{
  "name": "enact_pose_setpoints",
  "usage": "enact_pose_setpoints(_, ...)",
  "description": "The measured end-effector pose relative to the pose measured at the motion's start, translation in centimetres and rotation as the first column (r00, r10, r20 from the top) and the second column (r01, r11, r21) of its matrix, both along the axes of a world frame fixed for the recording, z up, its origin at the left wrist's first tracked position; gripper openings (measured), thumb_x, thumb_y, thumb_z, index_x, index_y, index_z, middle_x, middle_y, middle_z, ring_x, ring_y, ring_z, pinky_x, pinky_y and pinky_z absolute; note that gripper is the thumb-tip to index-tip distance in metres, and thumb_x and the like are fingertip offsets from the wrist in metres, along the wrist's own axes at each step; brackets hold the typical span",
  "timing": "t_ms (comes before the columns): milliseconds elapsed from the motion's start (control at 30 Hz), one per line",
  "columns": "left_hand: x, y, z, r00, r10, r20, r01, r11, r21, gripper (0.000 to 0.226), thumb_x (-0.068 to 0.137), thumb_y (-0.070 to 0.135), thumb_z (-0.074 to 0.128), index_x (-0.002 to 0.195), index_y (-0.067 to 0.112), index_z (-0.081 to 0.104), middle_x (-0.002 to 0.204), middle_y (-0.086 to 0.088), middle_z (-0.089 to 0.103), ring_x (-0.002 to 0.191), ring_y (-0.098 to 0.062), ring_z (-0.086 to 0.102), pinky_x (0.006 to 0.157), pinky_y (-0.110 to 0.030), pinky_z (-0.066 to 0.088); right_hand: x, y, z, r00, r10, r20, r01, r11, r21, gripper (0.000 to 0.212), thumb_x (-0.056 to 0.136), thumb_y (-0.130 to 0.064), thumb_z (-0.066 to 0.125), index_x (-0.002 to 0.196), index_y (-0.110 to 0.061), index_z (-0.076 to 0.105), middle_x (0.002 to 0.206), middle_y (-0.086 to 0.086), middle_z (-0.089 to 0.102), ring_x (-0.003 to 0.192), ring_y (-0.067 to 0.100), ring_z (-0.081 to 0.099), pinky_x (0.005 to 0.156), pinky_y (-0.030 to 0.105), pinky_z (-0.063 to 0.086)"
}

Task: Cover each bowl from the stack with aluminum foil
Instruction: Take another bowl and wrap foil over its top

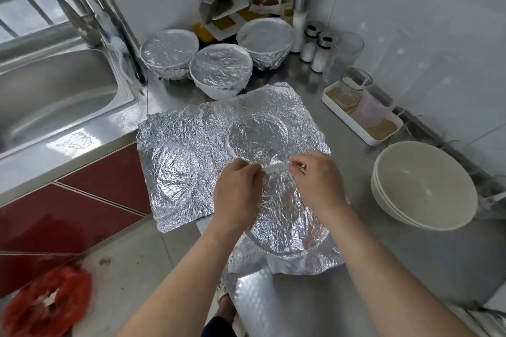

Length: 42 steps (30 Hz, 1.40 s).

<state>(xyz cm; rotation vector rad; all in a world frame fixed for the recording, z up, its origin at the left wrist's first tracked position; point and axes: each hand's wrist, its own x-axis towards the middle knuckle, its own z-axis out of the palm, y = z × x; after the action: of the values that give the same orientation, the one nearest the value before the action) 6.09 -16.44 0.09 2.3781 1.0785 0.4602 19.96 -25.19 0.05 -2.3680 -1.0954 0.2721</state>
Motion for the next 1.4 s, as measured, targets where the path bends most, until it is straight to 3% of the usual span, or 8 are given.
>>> enact_pose_setpoints(600, -1.3, -0.7, 1.4, 0.992, 0.119, -0.037, -0.122, 0.987, -0.102, 0.017, 0.097, 0.02, 0.057, 0.097, 0.014, 0.073, 0.081, 0.004, 0.055, 0.069, -0.015, 0.045, 0.06, -0.029, 0.023, 0.9, 2.7, 2.5, 0.938, 0.337, -0.076, -0.344, 0.931, -0.124, 0.012, 0.093, -0.02, 0.06, 0.091, -0.014, 0.07, 0.086, 0.0, 0.062, 0.079, 0.014, 0.053, 0.063, 0.023, 0.034)
enact_pose_setpoints(733, -3.0, -2.0, 1.9, 0.975, 0.22, -0.013, -0.219, 0.959, -0.182, 0.018, 0.094, 0.022, 0.059, 0.078, 0.016, 0.064, 0.065, 0.004, 0.057, 0.058, -0.016, 0.048, 0.052, -0.03, 0.03, -0.3, 4.9, 3.6, 0.895, 0.441, -0.068, -0.446, 0.887, -0.117, 0.009, 0.09, -0.02, 0.064, 0.094, -0.017, 0.071, 0.09, -0.004, 0.06, 0.087, 0.014, 0.054, 0.074, 0.026, 0.037)
enact_pose_setpoints(933, -5.1, -5.0, 1.9, 0.859, 0.497, 0.122, -0.388, 0.789, -0.477, 0.024, 0.087, 0.012, 0.065, 0.086, 0.031, 0.05, 0.06, 0.001, 0.059, 0.056, -0.012, 0.056, 0.056, -0.03, 0.043, -3.6, 7.0, 4.0, 0.744, 0.668, -0.006, -0.652, 0.724, -0.226, 0.015, 0.09, -0.02, 0.064, 0.103, -0.024, 0.071, 0.106, -0.006, 0.062, 0.104, 0.011, 0.048, 0.098, 0.039, 0.033)
enact_pose_setpoints(1033, -5.5, -5.9, 1.3, 0.831, 0.545, 0.114, -0.396, 0.722, -0.567, 0.023, 0.088, 0.01, 0.065, 0.079, 0.027, 0.053, 0.059, -0.002, 0.06, 0.058, -0.024, 0.06, 0.06, -0.043, 0.051, -4.7, 6.6, 3.6, 0.725, 0.686, 0.054, -0.651, 0.709, -0.272, 0.027, 0.089, -0.027, 0.066, 0.115, -0.031, 0.067, 0.126, -0.008, 0.058, 0.125, 0.016, 0.043, 0.104, 0.043, 0.03)
enact_pose_setpoints(1133, -5.9, -5.6, 1.2, 0.899, 0.431, 0.079, -0.325, 0.778, -0.538, 0.015, 0.089, 0.02, 0.066, 0.079, 0.028, 0.056, 0.071, 0.004, 0.063, 0.063, -0.018, 0.061, 0.062, -0.038, 0.052, -4.4, 4.3, 3.4, 0.878, 0.478, 0.015, -0.477, 0.878, -0.031, 0.034, 0.091, -0.023, 0.063, 0.125, -0.024, 0.062, 0.137, -0.004, 0.054, 0.13, 0.019, 0.042, 0.107, 0.038, 0.027)
enact_pose_setpoints(1233, -7.1, -4.6, 1.4, 0.977, 0.21, -0.034, -0.21, 0.924, -0.321, 0.01, 0.09, 0.022, 0.065, 0.095, 0.03, 0.067, 0.097, 0.008, 0.056, 0.085, -0.012, 0.057, 0.071, -0.027, 0.04, -3.3, -0.6, 2.8, 0.994, 0.011, -0.11, 0.018, 0.966, 0.259, 0.02, 0.09, -0.013, 0.061, 0.108, -0.015, 0.069, 0.11, 0.003, 0.067, 0.104, 0.023, 0.059, 0.092, 0.033, 0.045)
enact_pose_setpoints(1333, -7.9, -3.6, 1.4, 0.997, 0.022, -0.073, -0.032, 0.99, -0.136, 0.025, 0.086, 0.008, 0.066, 0.105, 0.021, 0.074, 0.108, 0.008, 0.049, 0.103, -0.012, 0.046, 0.084, -0.024, 0.035, -2.8, -5.9, 1.4, 0.878, -0.392, -0.273, 0.446, 0.877, 0.177, 0.01, 0.089, -0.017, 0.06, 0.085, -0.014, 0.068, 0.083, 0.003, 0.069, 0.082, 0.026, 0.064, 0.073, 0.035, 0.049)
enact_pose_setpoints(1400, -7.6, -2.7, 1.9, 0.999, 0.031, -0.034, -0.034, 0.992, -0.123, 0.023, 0.088, 0.011, 0.065, 0.109, 0.018, 0.073, 0.113, 0.003, 0.055, 0.104, -0.017, 0.052, 0.087, -0.03, 0.043, -3.5, -8.0, 0.7, 0.822, -0.467, -0.326, 0.513, 0.856, 0.068, 0.014, 0.088, -0.022, 0.063, 0.076, -0.016, 0.066, 0.074, 0.001, 0.066, 0.078, 0.027, 0.064, 0.067, 0.033, 0.045)
